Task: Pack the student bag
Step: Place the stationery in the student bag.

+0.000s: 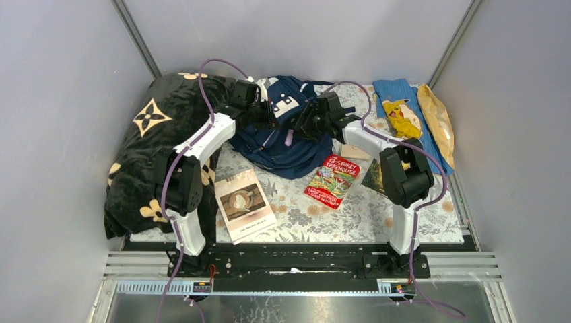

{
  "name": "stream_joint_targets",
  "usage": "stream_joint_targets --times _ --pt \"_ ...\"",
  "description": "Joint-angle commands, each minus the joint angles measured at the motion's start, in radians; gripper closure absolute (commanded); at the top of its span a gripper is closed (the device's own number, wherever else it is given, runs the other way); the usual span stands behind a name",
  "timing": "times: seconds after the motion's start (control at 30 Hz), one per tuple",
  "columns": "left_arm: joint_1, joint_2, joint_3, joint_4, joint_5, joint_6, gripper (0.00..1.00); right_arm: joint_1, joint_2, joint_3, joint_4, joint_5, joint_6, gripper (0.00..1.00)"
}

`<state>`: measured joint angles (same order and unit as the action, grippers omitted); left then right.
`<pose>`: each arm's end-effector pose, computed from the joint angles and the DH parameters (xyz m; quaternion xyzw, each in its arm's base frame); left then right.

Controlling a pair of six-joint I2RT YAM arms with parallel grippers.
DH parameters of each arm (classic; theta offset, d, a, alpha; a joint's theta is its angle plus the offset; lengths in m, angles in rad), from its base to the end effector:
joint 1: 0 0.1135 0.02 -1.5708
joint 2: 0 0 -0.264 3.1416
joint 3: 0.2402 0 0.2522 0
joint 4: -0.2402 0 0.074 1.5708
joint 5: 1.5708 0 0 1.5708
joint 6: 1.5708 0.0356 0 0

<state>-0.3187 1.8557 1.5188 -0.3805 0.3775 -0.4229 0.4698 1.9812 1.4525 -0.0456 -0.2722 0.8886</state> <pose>0.4004 -0.1459 0.2721 0.0310 0.8970 -0.3065 0.3170 0.4041 0.2159 0.2250 0.1175 0.8648 0.3902 0.2935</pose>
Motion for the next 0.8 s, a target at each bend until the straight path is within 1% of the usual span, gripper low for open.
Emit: stream_joint_targets --times 0.0,0.13,0.27,0.37,0.4,0.47,0.5,0.57,0.63,0.7,0.77 --pt "0.011 -0.033 0.018 0.035 -0.002 -0.019 1.00 0.018 -0.052 0.037 0.052 0.012 0.011 0.36" --pt "0.011 -0.023 0.028 0.034 0.004 -0.015 1.00 0.009 -0.187 -0.058 -0.028 0.115 -0.092 0.39" --pt "0.012 -0.026 0.029 0.031 0.005 -0.008 1.00 -0.032 -0.329 -0.183 -0.124 0.353 -0.227 0.40" --pt "0.012 -0.028 0.025 0.031 0.000 -0.010 1.00 -0.077 -0.375 -0.230 -0.247 0.606 -0.293 0.26" --pt "0.012 -0.026 0.023 0.030 0.000 -0.010 1.00 -0.104 -0.370 -0.235 -0.276 0.638 -0.302 0.25" --pt "0.012 -0.024 0.022 0.031 0.005 -0.010 1.00 -0.184 -0.340 -0.231 -0.325 0.632 -0.296 0.25" --pt "0.012 -0.023 0.023 0.030 0.007 -0.011 1.00 -0.215 -0.320 -0.224 -0.340 0.602 -0.295 0.26" --pt "0.012 -0.024 0.019 0.030 0.010 -0.010 1.00 -0.253 -0.282 -0.202 -0.371 0.566 -0.280 0.26" --pt "0.012 -0.030 0.011 0.030 0.008 -0.013 1.00 -0.288 -0.254 -0.198 -0.397 0.520 -0.219 0.26" --pt "0.012 -0.037 0.004 0.030 0.003 -0.011 1.00 -0.315 -0.244 -0.227 -0.388 0.469 -0.137 0.28" --pt "0.012 -0.039 -0.004 0.030 0.004 -0.010 1.00 -0.332 -0.245 -0.277 -0.330 0.416 -0.076 0.29"
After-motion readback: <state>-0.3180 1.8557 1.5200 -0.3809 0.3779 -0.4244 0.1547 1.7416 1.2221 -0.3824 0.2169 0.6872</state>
